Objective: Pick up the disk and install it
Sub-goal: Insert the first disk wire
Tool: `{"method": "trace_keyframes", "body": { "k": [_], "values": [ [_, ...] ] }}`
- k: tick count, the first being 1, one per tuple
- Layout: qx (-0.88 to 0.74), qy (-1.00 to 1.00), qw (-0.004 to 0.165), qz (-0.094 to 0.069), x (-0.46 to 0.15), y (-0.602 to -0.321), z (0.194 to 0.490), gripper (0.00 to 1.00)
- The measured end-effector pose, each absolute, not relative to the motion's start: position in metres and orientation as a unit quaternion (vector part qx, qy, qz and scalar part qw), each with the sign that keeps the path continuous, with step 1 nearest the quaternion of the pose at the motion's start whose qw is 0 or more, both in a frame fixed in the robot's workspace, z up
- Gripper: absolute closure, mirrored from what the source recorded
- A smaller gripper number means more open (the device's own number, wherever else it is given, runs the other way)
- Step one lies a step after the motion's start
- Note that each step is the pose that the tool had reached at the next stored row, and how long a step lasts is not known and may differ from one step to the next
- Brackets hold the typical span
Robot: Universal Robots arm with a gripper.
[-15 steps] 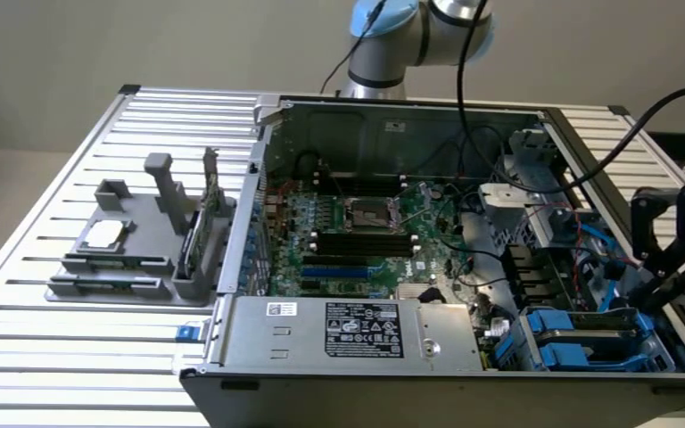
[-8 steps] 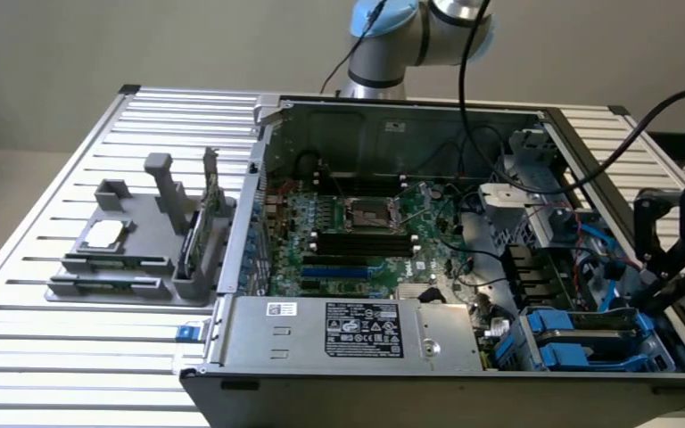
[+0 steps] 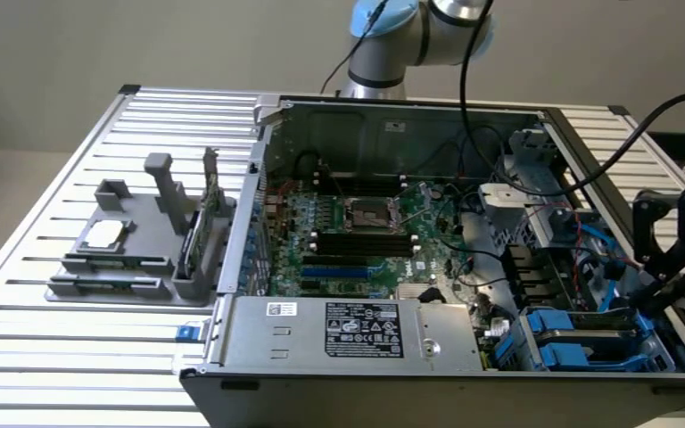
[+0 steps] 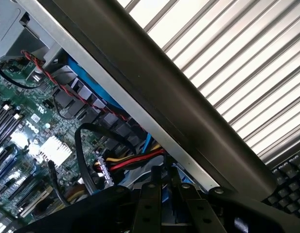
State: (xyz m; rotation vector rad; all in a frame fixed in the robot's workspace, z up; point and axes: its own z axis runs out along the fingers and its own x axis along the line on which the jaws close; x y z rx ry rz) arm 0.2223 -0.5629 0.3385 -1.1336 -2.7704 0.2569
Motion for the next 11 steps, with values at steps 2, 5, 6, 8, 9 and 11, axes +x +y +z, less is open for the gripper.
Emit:
{"method": "trace_keyframes", "body": {
  "k": [2, 5, 6, 8, 9, 11],
  "values": [
    [-0.376, -0.920, 0.070, 0.086, 0.2231, -0.5618, 0.3378, 0.80],
    [-0.376, -0.919, 0.073, 0.088, 0.2237, -0.5595, 0.3375, 0.80],
    [-0.376, -0.919, 0.075, 0.089, 0.2237, -0.5588, 0.3375, 0.80],
    [-0.376, -0.919, 0.078, 0.091, 0.2238, -0.5577, 0.3376, 0.89],
    [-0.375, -0.919, 0.080, 0.091, 0.2237, -0.5573, 0.3375, 0.89],
    [-0.375, -0.919, 0.083, 0.093, 0.2237, -0.5571, 0.3375, 0.89]
  ]
}}
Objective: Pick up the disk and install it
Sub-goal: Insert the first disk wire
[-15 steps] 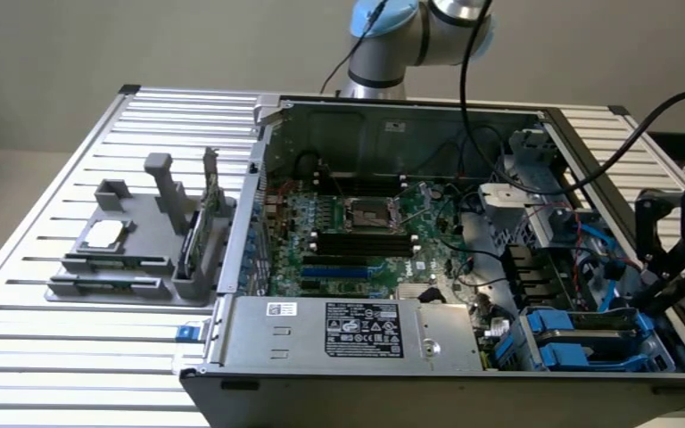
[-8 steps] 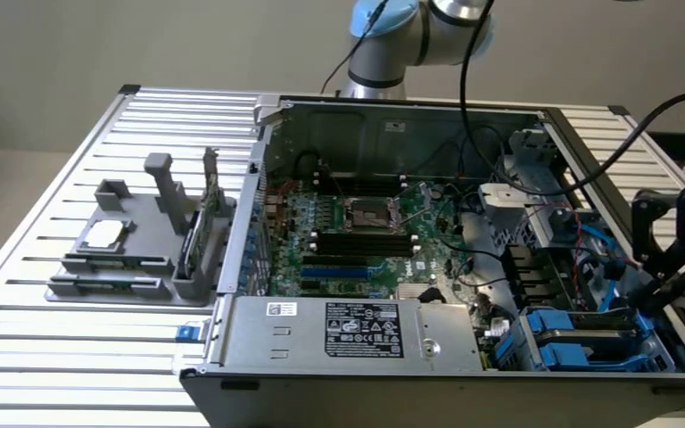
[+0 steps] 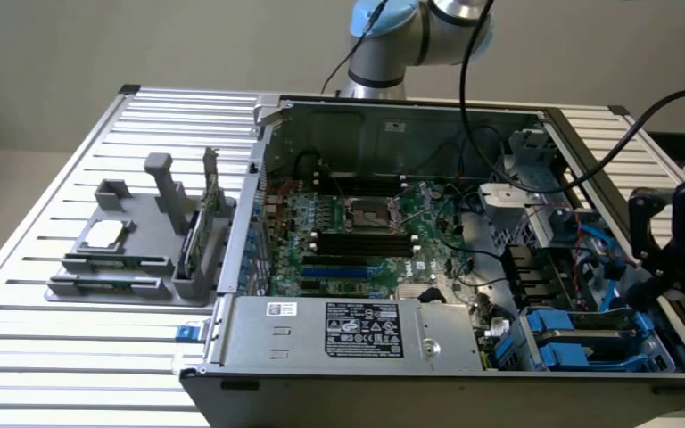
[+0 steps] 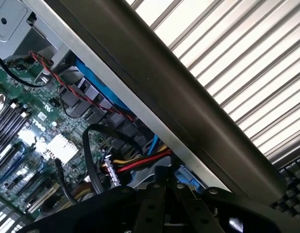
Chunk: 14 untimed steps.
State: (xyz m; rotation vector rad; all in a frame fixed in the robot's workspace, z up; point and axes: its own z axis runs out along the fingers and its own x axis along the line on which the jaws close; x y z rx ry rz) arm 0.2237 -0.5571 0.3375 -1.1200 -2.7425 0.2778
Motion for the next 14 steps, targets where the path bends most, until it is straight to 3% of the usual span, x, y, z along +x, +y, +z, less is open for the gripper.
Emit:
{"method": "trace_keyframes", "body": {
  "k": [10, 11, 13, 14],
  "values": [
    [-0.374, -0.918, 0.089, 0.096, 0.2235, -0.5570, 0.3389, 0.88],
    [-0.374, -0.918, 0.089, 0.096, 0.2234, -0.5571, 0.3392, 0.82],
    [-0.374, -0.918, 0.089, 0.096, 0.2232, -0.5574, 0.3403, 0.82],
    [-0.374, -0.918, 0.089, 0.096, 0.2230, -0.5576, 0.3415, 0.76]
  ]
}}
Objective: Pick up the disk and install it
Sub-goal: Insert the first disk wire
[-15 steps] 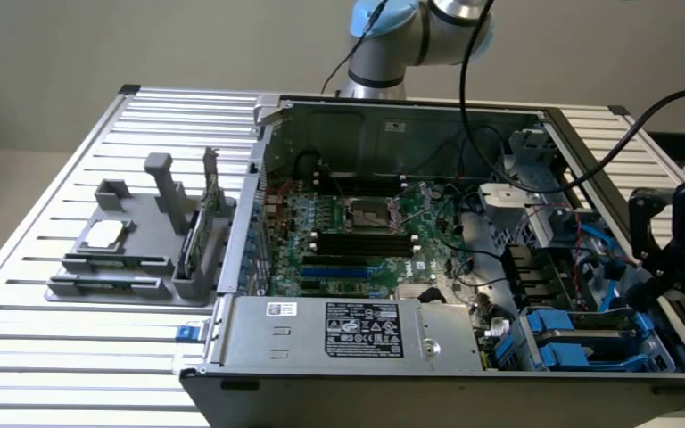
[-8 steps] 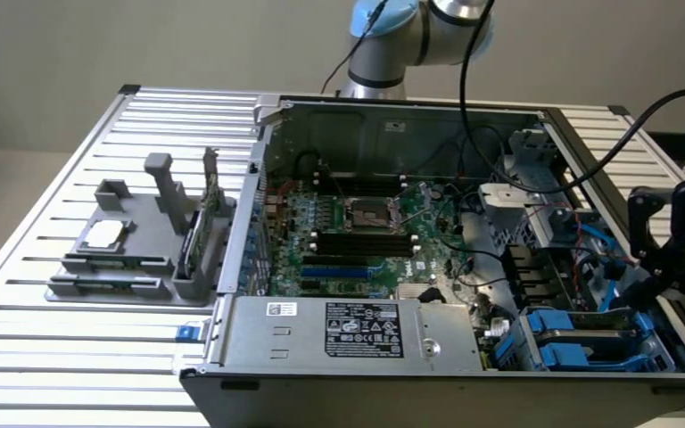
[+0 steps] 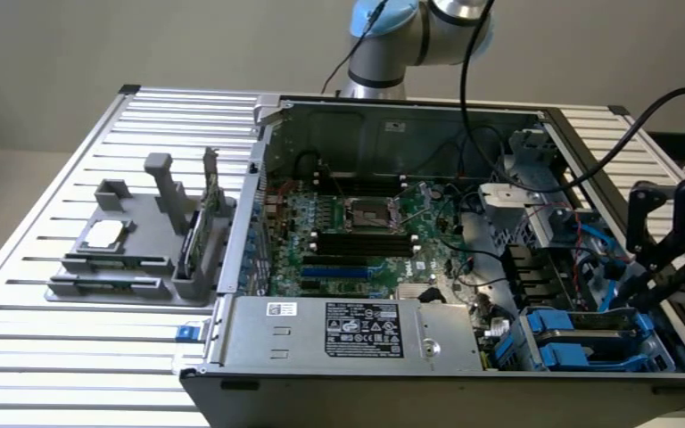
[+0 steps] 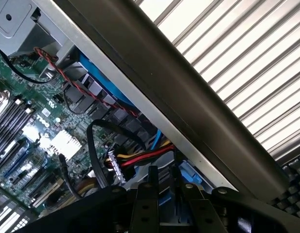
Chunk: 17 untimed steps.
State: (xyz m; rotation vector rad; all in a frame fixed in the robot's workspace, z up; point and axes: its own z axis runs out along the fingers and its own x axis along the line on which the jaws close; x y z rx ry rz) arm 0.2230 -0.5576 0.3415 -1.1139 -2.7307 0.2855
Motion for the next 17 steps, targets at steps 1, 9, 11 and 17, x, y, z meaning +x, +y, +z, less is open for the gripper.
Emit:
{"method": "trace_keyframes", "body": {
  "k": [1, 9, 11, 17],
  "values": [
    [-0.374, -0.918, 0.089, 0.096, 0.223, -0.558, 0.343, 0.76],
    [-0.373, -0.919, 0.093, 0.086, 0.217, -0.568, 0.353, 0.76],
    [-0.372, -0.920, 0.098, 0.076, 0.214, -0.571, 0.353, 0.76],
    [-0.371, -0.921, 0.099, 0.063, 0.208, -0.578, 0.358, 0.76]
  ]
}}
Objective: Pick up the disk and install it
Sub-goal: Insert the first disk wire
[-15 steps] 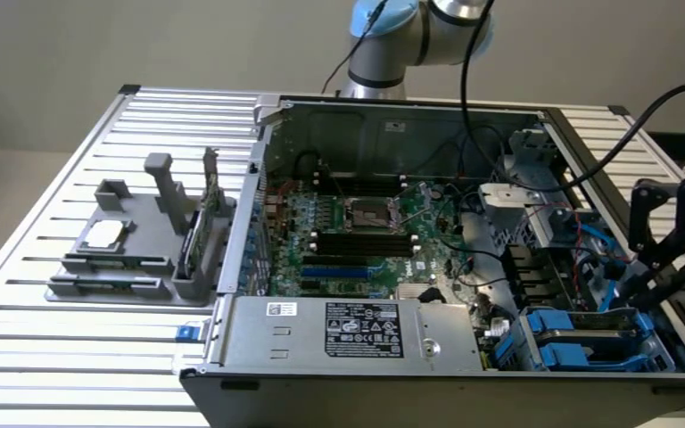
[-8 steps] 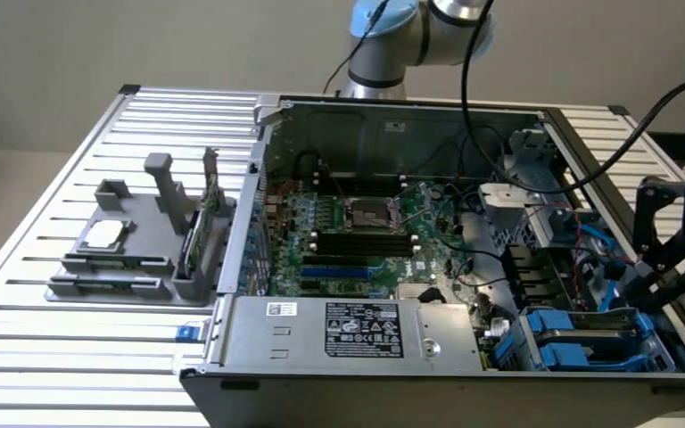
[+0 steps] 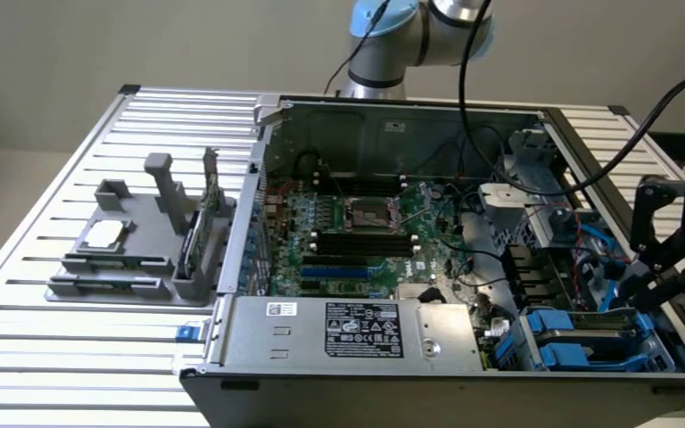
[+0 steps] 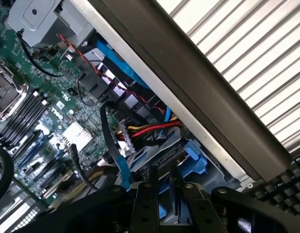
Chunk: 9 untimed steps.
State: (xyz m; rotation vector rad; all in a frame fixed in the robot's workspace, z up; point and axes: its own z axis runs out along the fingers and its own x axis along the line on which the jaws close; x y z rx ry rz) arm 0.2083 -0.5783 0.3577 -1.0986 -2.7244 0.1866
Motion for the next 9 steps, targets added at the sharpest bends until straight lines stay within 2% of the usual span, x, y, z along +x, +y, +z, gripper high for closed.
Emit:
{"method": "trace_keyframes", "body": {
  "k": [9],
  "values": [
    [-0.371, -0.921, 0.098, 0.062, 0.2072, -0.5793, 0.3577, 0.76]
  ]
}}
